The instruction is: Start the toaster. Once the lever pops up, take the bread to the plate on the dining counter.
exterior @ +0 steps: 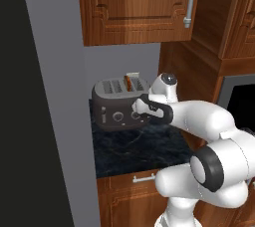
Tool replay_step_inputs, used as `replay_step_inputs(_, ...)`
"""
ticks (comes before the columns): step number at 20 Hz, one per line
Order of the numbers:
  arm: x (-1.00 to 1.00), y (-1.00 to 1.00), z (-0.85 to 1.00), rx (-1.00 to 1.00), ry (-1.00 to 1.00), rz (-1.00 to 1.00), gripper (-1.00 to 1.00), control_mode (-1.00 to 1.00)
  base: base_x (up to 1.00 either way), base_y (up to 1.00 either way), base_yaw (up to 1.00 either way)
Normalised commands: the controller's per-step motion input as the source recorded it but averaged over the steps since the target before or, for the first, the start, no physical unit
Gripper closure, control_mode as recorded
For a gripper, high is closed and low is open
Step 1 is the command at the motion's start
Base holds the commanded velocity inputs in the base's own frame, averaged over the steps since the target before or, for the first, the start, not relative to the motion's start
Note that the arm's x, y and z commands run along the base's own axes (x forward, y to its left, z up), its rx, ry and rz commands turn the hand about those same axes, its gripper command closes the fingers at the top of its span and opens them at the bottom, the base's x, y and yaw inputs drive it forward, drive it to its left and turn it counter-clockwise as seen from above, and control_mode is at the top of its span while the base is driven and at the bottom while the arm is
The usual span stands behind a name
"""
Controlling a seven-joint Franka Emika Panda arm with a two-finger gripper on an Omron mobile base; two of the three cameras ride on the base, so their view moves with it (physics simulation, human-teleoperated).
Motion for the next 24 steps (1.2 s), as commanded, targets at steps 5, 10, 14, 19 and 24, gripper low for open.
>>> replay_step_inputs(5, 0.1, 0.1, -0.01, 0.0, 0.0, 0.0, -1.0, -1.0, 0.0, 0.0, 0.0)
replay_step_inputs(10, 0.05, 0.11, -0.05, 0.0, 0.0, 0.0, -1.0, -1.0, 0.0, 0.0, 0.0)
replay_step_inputs(14, 0.0, 0.01, -0.07, 0.0, 0.0, 0.0, -1.0, -1.0, 0.0, 0.0, 0.0)
replay_step_inputs(19, 0.0, 0.0, -0.07, 0.0, 0.0, 0.02, -1.0, -1.0, 0.0, 0.0, 0.0)
replay_step_inputs(24, 0.0, 0.0, -0.09, 0.0, 0.0, 0.02, -1.0, -1.0, 0.0, 0.0, 0.0)
